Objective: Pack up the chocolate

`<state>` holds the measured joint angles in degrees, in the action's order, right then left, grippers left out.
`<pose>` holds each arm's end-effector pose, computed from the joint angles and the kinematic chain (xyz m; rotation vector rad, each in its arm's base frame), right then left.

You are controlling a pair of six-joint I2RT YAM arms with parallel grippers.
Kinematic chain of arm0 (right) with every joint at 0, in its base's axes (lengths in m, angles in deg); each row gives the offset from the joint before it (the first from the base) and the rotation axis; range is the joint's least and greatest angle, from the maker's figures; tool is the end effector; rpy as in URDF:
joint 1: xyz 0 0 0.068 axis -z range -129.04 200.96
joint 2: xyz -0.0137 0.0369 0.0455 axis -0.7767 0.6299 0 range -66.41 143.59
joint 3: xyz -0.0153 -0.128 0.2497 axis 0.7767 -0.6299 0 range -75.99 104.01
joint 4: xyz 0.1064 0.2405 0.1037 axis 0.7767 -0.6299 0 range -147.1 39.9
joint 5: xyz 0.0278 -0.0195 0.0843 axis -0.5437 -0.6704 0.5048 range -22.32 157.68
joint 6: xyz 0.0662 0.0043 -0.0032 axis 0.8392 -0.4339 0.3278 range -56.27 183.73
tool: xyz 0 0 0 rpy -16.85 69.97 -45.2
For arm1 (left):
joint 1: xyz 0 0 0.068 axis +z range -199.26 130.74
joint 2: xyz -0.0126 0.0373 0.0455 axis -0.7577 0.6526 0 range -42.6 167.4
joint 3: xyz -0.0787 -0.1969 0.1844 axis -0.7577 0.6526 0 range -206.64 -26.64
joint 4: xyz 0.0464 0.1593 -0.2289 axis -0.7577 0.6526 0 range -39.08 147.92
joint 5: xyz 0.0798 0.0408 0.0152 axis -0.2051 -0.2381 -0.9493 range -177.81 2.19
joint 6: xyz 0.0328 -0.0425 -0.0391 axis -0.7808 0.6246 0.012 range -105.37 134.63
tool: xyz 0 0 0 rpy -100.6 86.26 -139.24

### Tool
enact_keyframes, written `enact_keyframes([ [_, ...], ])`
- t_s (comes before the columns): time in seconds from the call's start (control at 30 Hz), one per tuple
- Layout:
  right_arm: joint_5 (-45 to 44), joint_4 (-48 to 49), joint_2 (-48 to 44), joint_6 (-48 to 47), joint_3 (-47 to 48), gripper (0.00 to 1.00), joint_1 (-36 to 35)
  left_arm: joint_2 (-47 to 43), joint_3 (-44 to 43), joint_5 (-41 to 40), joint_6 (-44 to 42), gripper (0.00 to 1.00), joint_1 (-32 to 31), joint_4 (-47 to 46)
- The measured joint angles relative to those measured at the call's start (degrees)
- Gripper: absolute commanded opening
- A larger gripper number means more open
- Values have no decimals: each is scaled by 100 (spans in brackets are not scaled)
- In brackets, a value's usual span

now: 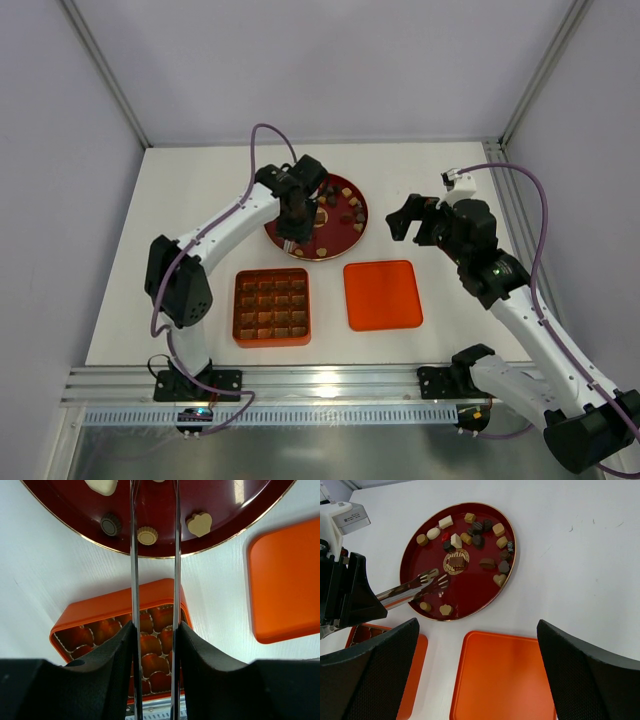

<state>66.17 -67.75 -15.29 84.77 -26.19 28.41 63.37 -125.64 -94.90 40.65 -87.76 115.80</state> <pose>0.2199 0.0899 0.3383 -0.0073 1.9319 0.4883 0.3227 -0.2484 0.2826 0.2774 2.7933 -0.0924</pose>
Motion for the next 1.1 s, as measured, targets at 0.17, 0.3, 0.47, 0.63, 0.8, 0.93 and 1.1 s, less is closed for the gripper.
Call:
enact_keyframes([
  [0.17, 0, 0, 0, 0, -2, 100, 0, 31, -37, 0, -48, 39, 0, 22],
  [0.3, -2, 2, -2, 0, -9, 100, 0, 118, -149, 0, -76, 38, 0, 48],
  [0.47, -2, 0, -31, 0, -20, 100, 0, 153, -151, 0, -92, 35, -2, 63],
  [0.63, -2, -2, -39, 0, -22, 100, 0, 155, -151, -4, -98, 28, -2, 72],
  [0.8, -2, 0, -39, 0, -22, 100, 0, 155, -155, -46, -98, 27, -4, 79],
  [0.93, -2, 0, -39, 0, -22, 100, 0, 153, -262, -103, -101, 27, -7, 96],
  [1.1, -2, 0, -39, 0, -22, 100, 0, 149, -393, -170, -105, 27, -7, 109],
])
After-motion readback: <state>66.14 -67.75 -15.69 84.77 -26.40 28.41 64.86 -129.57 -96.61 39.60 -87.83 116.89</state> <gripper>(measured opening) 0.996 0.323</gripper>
